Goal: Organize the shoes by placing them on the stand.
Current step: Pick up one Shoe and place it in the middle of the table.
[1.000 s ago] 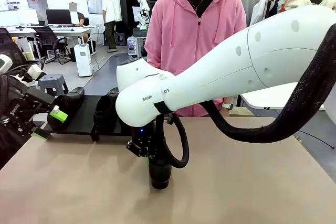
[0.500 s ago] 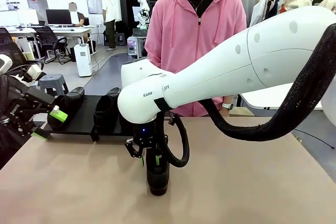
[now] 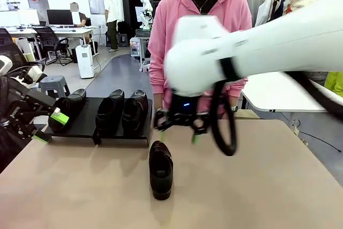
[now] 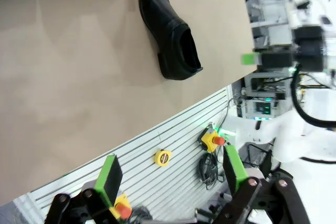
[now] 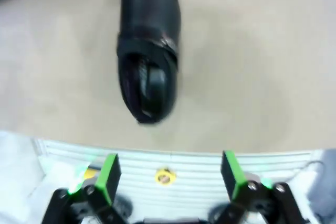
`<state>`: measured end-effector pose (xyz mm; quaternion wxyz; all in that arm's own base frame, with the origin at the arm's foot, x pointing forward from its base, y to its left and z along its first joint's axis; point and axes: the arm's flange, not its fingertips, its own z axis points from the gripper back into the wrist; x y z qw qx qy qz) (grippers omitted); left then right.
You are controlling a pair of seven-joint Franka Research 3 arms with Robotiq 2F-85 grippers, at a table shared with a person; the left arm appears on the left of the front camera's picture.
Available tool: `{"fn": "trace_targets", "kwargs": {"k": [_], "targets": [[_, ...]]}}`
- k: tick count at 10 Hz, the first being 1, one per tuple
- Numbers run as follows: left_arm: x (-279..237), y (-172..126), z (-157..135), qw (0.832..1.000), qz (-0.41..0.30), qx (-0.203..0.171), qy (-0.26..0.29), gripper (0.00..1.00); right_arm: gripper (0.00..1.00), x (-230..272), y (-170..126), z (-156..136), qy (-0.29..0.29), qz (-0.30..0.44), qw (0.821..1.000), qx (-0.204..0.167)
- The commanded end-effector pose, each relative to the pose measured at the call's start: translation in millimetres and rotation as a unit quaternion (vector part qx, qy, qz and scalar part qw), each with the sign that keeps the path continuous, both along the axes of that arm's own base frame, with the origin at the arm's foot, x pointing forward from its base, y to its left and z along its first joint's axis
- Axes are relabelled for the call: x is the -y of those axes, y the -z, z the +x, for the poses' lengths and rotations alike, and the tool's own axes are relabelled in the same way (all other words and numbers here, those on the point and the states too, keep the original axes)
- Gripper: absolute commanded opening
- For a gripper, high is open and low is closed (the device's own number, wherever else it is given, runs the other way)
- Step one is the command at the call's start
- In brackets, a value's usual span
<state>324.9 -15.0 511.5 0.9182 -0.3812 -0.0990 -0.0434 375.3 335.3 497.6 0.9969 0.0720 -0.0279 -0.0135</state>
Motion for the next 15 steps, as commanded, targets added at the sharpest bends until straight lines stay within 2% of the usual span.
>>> {"fn": "trace_targets", "kwargs": {"k": [1,2,3,4,6,7,9,10,11,15], "targets": [[-1.5,0.6,-1.5,1.000,-0.004,0.004,0.006,1.00,1.00,106.0,-39.6,-73.3,-0.021,0.082,0.994,0.069],[-1.5,0.6,-1.5,1.000,-0.004,0.004,0.006,1.00,1.00,151.1,-52.0,-94.5,-0.016,0.137,0.987,0.081],[-1.5,0.6,-1.5,1.000,-0.004,0.004,0.006,1.00,1.00,193.7,-54.2,-109.9,0.025,0.155,0.985,0.076],[-1.5,0.6,-1.5,1.000,-0.004,0.004,0.006,1.00,1.00,230.2,-42.8,-123.2,0.031,0.199,0.977,0.070],[-1.5,0.6,-1.5,1.000,-0.004,0.004,0.006,1.00,1.00,274.3,-1.4,-140.3,-0.016,0.276,0.958,0.074],[-1.5,0.6,-1.5,1.000,-0.004,0.004,0.006,1.00,1.00,280.6,19.7,-144.2,0.009,0.296,0.952,0.080],[-1.5,0.6,-1.5,1.000,-0.004,0.004,0.006,1.00,1.00,275.4,52.0,-142.4,-0.017,0.272,0.958,0.085],[-1.5,0.6,-1.5,1.000,-0.004,0.004,0.006,1.00,1.00,260.2,58.1,-133.8,-0.025,0.220,0.972,0.082],[-1.5,0.6,-1.5,1.000,-0.004,0.004,0.006,1.00,1.00,292.9,-30.3,-111.0,0.001,0.277,0.957,0.081],[-1.5,0.6,-1.5,1.000,-0.004,0.004,0.006,1.00,1.00,292.9,-30.3,-111.0,0.001,0.277,0.957,0.081]]}}
